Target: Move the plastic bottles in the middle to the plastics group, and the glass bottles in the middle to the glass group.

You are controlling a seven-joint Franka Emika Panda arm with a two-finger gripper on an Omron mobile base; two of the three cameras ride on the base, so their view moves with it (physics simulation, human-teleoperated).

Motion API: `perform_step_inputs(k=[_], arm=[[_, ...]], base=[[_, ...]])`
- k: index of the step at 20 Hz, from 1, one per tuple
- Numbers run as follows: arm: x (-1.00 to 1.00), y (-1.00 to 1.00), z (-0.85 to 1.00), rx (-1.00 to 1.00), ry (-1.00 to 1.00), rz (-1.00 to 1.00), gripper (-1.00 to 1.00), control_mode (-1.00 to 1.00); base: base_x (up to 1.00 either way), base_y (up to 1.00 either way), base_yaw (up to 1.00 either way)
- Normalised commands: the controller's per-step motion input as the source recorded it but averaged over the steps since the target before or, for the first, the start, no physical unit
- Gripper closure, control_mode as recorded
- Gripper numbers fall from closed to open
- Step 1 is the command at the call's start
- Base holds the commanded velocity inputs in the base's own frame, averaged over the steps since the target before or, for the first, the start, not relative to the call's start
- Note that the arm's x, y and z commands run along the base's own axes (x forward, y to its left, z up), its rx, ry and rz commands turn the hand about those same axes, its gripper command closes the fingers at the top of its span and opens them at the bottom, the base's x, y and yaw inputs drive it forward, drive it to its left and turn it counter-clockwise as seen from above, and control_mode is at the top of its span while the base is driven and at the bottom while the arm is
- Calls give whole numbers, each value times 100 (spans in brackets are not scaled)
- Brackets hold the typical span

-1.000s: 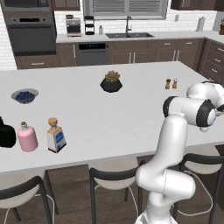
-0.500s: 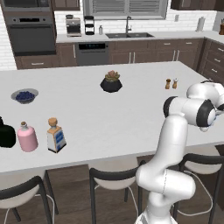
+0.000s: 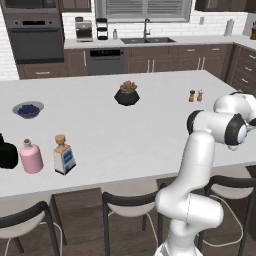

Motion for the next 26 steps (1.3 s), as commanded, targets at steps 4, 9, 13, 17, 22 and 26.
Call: perform_step_inputs(k=[4, 9, 13, 17, 22, 26], arm=[[-8, 20, -17, 0, 0, 4, -100, -100], [1, 7, -12, 0, 0, 1, -100, -100], [6, 0, -6, -1, 0, 0, -100, -100], [1, 0, -6, 0, 0, 0, -100, -100], [-2, 2, 0, 0, 0, 0, -100, -100], [-6, 4, 0, 0, 0, 0, -100, -100]], base=[[0, 0, 0], [0, 0, 0], [0, 0, 0], [0, 0, 0], [0, 0, 0], [0, 0, 0]])
